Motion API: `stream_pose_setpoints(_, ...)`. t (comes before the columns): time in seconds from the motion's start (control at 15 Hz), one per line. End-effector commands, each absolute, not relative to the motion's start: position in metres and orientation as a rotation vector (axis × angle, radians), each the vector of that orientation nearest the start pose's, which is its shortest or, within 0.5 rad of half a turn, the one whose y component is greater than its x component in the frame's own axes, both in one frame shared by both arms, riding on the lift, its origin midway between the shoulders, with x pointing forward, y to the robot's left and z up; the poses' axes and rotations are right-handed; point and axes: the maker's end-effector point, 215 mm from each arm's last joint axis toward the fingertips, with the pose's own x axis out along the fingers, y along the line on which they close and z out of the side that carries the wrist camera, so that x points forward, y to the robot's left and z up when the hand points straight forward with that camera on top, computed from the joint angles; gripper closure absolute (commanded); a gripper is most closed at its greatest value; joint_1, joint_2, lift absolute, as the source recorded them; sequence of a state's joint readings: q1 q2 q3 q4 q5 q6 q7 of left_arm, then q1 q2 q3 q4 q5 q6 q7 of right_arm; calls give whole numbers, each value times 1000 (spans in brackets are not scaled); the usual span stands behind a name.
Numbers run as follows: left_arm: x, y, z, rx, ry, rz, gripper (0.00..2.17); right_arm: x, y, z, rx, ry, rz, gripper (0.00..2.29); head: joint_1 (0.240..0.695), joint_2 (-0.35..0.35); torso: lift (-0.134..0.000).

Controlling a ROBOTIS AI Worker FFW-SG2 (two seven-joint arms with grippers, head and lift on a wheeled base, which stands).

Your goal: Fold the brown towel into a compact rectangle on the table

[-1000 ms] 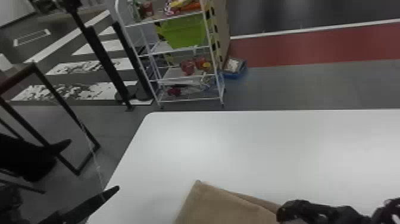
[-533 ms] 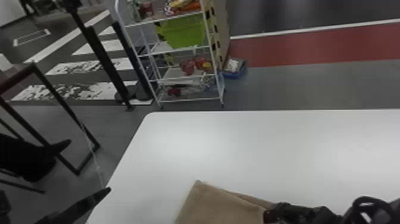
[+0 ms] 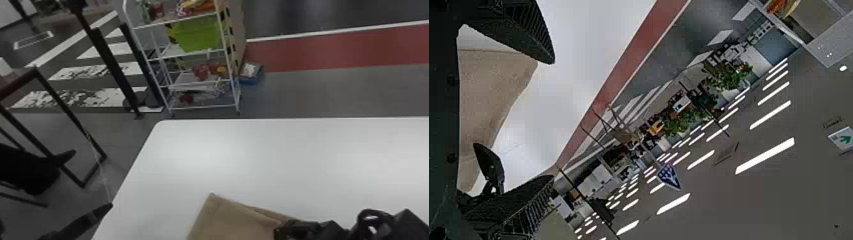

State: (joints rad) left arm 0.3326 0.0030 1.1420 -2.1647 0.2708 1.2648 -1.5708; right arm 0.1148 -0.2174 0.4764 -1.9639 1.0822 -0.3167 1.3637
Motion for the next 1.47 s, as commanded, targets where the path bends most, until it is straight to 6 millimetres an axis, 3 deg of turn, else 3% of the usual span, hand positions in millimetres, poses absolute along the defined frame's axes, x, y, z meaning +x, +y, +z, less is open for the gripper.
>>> stream_pose_setpoints(0.0, 252, 414, -294, -801, 276, -515, 63, 306, 28, -451, -1518, 117, 1662, 451, 695, 350, -122)
stream_pose_setpoints(0.4, 252, 414, -293, -799, 273, -517, 63, 311, 34, -444, -1478, 120, 1645, 782, 695, 350, -122)
stream_pose_setpoints(0.6, 252, 414, -293, -799, 273, -517, 63, 316, 35, -437, -1464, 116, 1633, 788, 695, 350, -122)
stream_pose_setpoints(0.8, 253, 412, -292, -796, 274, -521, 63, 324, 35, -433, -1455, 123, 1617, 1271, 695, 350, -122)
stream_pose_setpoints(1.0, 255, 408, -292, -794, 278, -532, 63, 334, 35, -419, -1434, 105, 1590, 1301, 695, 350, -122)
stream_pose_setpoints(1.2, 258, 405, -293, -795, 281, -541, 63, 335, 32, -418, -1439, 107, 1584, 1301, 695, 350, -122)
stream_pose_setpoints(1.4, 258, 406, -293, -794, 280, -539, 63, 346, 17, -388, -1439, 83, 1517, 1301, 695, 350, -122)
